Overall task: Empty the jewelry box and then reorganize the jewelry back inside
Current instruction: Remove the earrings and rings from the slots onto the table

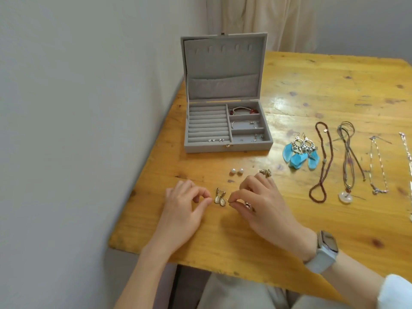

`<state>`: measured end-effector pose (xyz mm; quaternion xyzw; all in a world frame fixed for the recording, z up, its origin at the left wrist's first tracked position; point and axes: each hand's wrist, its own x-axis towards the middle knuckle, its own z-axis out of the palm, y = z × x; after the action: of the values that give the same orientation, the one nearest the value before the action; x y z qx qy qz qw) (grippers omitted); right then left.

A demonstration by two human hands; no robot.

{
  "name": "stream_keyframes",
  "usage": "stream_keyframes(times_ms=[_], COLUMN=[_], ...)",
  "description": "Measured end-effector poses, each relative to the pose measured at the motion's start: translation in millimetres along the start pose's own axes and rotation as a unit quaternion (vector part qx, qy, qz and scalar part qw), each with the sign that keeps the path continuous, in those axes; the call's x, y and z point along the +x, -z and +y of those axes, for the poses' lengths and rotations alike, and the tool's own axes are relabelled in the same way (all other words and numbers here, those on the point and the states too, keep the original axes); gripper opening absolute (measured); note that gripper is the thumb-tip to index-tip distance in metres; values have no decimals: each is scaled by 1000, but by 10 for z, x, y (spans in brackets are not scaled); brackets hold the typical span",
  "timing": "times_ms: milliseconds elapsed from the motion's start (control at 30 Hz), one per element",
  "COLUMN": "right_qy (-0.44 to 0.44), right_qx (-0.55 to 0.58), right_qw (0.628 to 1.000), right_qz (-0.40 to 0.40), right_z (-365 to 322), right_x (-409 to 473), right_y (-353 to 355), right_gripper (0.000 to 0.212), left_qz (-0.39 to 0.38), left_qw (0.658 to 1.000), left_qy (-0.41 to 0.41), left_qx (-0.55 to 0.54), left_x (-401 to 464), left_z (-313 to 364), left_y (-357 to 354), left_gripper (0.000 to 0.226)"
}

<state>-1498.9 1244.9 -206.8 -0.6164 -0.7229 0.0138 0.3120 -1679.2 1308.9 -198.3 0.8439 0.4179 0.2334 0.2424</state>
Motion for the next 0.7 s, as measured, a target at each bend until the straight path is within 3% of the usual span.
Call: stream_keyframes(times_ms=[200, 333, 700], right_qy=[4, -8, -17], right_qx=[-22, -18, -29], right_qw=[999, 999, 999], right_qz=[-31, -29, -10], right_z=[-28, -44, -146], right_x=[-266, -226, -132], right_y=[-90, -108, -208], right_gripper=[21, 20, 22], left_qz=[-43, -30, -16], left_qw=[998, 999, 999], left_qy=[14, 13, 10], left_qx=[37, 43, 44], left_x=[-167, -167, -175], left_z=[-16, -10, -20], left_y=[-110, -115, -116], left_gripper=[8, 14, 3])
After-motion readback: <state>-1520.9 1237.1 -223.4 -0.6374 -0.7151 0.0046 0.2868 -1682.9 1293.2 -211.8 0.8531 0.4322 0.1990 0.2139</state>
